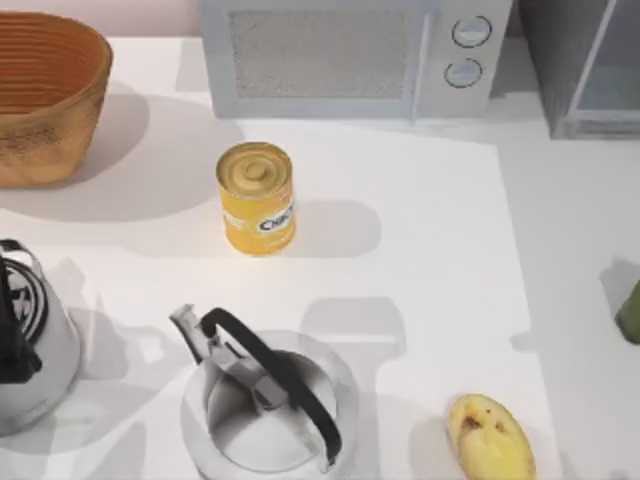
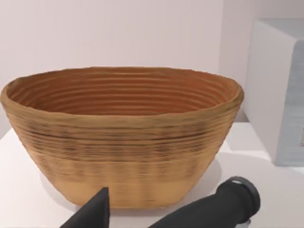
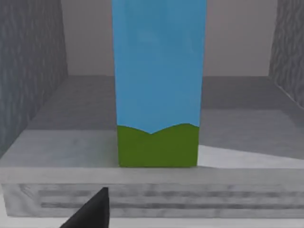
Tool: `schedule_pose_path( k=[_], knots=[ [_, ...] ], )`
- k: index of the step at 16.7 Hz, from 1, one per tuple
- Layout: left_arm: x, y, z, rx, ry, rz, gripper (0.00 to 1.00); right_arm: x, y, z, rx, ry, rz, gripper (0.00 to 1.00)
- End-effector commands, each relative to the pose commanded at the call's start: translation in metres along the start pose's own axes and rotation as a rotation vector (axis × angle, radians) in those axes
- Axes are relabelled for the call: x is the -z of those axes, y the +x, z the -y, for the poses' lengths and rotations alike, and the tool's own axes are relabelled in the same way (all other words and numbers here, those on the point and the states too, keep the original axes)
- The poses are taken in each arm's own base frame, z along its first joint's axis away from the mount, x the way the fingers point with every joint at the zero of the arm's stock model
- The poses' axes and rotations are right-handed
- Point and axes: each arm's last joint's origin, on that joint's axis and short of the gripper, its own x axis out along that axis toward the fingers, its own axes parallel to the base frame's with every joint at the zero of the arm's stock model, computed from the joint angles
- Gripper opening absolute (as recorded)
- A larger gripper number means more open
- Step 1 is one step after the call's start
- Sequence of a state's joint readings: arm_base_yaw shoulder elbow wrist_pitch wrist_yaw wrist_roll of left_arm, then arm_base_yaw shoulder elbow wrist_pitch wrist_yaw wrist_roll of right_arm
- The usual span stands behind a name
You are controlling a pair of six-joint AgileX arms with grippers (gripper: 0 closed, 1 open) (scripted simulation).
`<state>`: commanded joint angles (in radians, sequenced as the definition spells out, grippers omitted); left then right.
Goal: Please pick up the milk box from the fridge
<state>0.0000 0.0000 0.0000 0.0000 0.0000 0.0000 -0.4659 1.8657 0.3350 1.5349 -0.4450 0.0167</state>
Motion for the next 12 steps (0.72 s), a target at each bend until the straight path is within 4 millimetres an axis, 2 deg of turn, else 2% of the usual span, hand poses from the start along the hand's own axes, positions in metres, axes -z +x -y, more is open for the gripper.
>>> schedule_pose_path(
  k=[12],
  knots=[
    [0.000, 0.000, 0.000, 0.000, 0.000, 0.000, 1.00, -0.003, 0.096, -0.008, 0.006, -0.001, 0.001, 1.00]
  ],
)
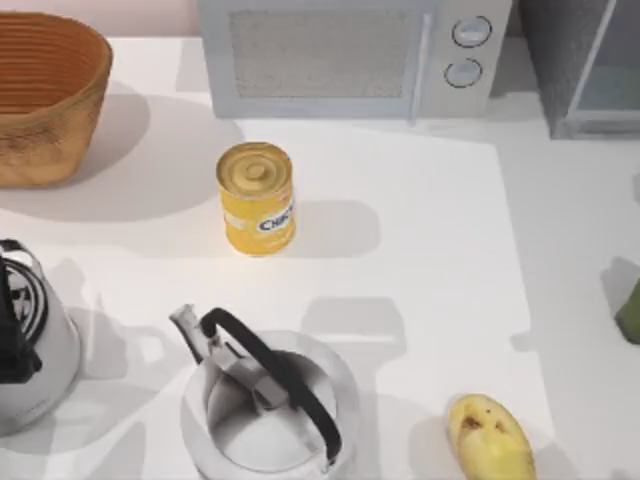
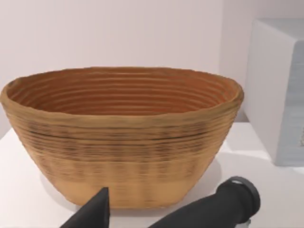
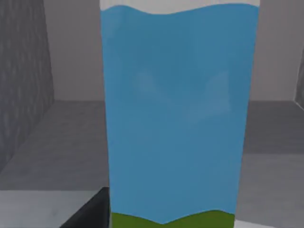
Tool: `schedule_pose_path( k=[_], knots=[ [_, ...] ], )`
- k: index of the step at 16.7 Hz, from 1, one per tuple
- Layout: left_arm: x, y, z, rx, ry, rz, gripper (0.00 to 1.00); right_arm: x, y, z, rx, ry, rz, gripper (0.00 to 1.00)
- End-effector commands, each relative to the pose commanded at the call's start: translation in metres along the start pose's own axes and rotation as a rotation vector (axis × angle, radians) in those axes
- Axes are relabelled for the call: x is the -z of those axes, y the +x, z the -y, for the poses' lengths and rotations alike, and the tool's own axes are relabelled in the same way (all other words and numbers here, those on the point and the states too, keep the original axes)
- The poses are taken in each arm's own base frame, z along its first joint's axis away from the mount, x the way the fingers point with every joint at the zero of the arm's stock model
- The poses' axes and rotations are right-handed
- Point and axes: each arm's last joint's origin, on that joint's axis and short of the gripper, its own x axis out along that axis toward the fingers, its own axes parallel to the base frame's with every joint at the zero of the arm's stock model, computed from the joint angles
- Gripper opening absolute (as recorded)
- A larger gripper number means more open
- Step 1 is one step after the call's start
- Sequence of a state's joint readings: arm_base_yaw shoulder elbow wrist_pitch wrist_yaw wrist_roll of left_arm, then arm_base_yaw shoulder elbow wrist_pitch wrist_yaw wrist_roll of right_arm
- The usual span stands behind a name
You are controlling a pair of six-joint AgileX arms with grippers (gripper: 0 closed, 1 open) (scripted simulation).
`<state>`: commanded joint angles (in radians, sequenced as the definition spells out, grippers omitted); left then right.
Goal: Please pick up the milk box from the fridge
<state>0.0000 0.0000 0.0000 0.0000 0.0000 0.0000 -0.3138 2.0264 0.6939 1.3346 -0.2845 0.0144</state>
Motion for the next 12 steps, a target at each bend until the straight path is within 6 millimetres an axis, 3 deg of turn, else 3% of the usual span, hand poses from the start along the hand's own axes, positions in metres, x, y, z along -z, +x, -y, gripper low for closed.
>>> schedule_pose_path(
  k=[6, 12],
  knots=[
    [0.000, 0.000, 0.000, 0.000, 0.000, 0.000, 1.00, -0.005, 0.052, -0.018, 0.004, -0.001, 0.003, 1.00],
    [0.000, 0.000, 0.000, 0.000, 0.000, 0.000, 1.00, -0.006, 0.055, -0.018, 0.006, -0.002, 0.005, 1.00]
  ],
)
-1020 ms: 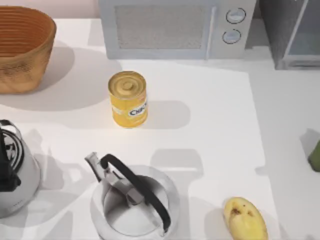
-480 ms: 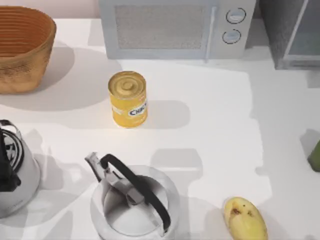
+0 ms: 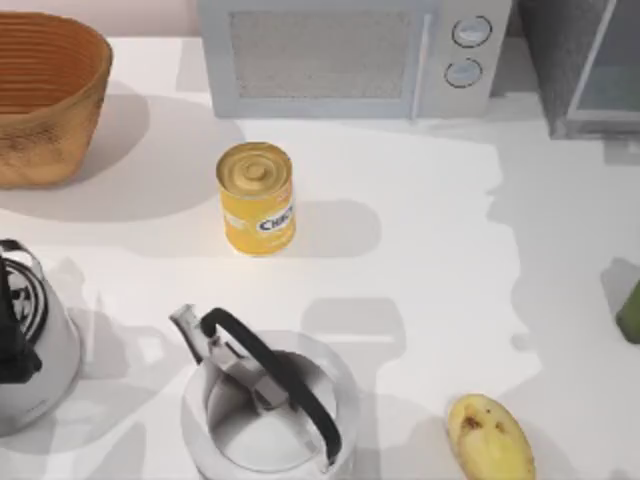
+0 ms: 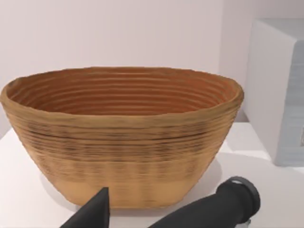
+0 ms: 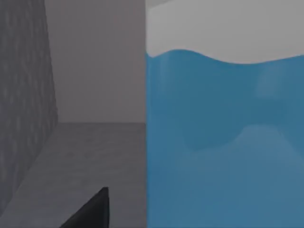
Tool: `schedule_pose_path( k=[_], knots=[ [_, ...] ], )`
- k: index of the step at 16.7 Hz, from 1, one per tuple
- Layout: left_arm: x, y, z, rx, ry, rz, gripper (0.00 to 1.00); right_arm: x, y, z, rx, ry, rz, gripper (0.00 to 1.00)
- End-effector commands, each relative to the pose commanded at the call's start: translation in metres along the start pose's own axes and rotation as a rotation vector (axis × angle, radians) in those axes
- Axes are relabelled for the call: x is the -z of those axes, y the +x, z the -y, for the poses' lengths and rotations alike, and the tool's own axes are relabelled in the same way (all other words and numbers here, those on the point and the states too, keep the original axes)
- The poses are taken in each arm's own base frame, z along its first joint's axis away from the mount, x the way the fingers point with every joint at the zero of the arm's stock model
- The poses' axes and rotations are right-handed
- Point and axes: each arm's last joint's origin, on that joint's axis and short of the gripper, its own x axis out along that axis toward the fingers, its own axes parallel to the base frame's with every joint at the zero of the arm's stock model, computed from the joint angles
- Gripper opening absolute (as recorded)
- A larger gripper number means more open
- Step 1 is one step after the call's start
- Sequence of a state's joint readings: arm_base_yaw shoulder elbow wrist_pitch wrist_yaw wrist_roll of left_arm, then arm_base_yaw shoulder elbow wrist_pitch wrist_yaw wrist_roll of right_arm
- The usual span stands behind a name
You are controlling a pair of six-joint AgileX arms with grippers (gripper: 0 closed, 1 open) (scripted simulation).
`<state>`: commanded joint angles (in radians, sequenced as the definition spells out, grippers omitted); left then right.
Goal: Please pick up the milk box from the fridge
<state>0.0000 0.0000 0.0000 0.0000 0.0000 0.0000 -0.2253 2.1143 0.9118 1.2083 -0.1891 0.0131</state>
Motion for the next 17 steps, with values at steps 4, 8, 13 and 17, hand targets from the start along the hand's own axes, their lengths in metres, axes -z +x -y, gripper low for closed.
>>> schedule_pose_path(
  k=[4, 8, 13, 17],
  knots=[
    [0.000, 0.000, 0.000, 0.000, 0.000, 0.000, 1.00, 0.002, 0.022, 0.000, -0.002, 0.001, -0.003, 1.00],
    [0.000, 0.000, 0.000, 0.000, 0.000, 0.000, 1.00, 0.001, 0.052, -0.001, -0.002, 0.000, 0.000, 1.00],
    [0.000, 0.000, 0.000, 0.000, 0.000, 0.000, 1.00, 0.001, 0.060, -0.002, -0.002, 0.000, -0.003, 1.00],
    [0.000, 0.000, 0.000, 0.000, 0.000, 0.000, 1.00, 0.001, 0.060, -0.002, -0.002, 0.000, -0.003, 0.77]
  ],
)
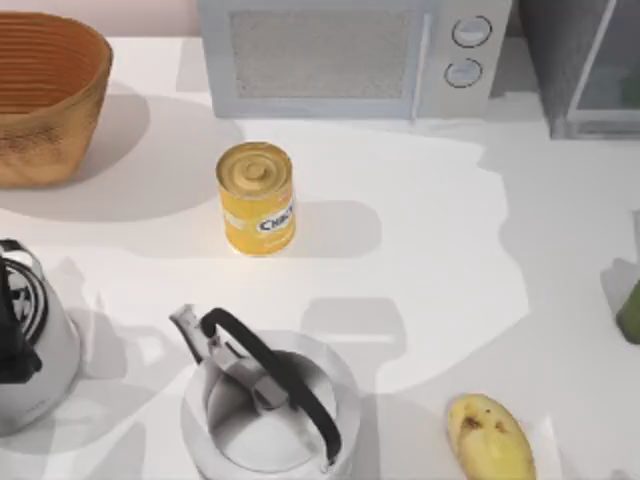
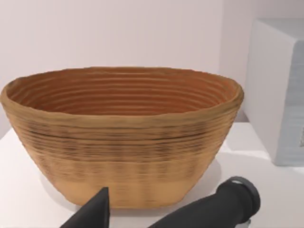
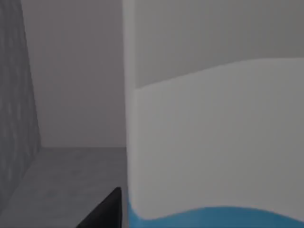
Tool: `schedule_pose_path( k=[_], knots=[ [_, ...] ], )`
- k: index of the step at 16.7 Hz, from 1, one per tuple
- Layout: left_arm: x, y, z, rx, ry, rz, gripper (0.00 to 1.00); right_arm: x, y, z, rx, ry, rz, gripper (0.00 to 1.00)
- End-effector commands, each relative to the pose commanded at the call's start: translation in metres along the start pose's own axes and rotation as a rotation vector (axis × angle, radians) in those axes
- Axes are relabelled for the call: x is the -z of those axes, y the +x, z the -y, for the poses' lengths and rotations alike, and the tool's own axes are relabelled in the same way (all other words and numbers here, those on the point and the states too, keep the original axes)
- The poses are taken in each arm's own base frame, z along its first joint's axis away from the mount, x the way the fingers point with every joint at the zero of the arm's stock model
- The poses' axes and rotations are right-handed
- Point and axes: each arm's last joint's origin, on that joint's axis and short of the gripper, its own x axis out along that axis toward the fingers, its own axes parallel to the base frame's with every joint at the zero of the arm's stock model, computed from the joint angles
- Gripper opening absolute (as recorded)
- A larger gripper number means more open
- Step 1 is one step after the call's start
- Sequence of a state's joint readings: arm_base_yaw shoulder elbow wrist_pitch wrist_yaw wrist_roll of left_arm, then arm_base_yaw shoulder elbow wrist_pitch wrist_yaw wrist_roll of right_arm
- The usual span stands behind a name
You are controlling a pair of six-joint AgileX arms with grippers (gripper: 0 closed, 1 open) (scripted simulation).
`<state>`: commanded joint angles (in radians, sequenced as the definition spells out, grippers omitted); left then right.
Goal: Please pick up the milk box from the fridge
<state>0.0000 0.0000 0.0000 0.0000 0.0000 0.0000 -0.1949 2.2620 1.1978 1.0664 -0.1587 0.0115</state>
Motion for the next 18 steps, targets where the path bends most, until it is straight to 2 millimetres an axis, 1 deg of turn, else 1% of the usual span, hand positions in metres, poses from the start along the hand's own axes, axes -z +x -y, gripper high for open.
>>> schedule_pose_path(
  k=[10, 11, 18],
  knots=[
    [0.0000, 0.0000, 0.0000, 0.000, 0.000, 0.000, 1.00, 0.0000, 0.0000, 0.0000, 0.000, 0.000, 0.000, 0.02],
    [0.0000, 0.0000, 0.0000, 0.000, 0.000, 0.000, 1.00, 0.0000, 0.0000, 0.0000, 0.000, 0.000, 0.000, 0.00],
    [0.0000, 0.0000, 0.0000, 0.000, 0.000, 0.000, 1.00, 0.0000, 0.0000, 0.0000, 0.000, 0.000, 0.000, 0.00]
  ],
)
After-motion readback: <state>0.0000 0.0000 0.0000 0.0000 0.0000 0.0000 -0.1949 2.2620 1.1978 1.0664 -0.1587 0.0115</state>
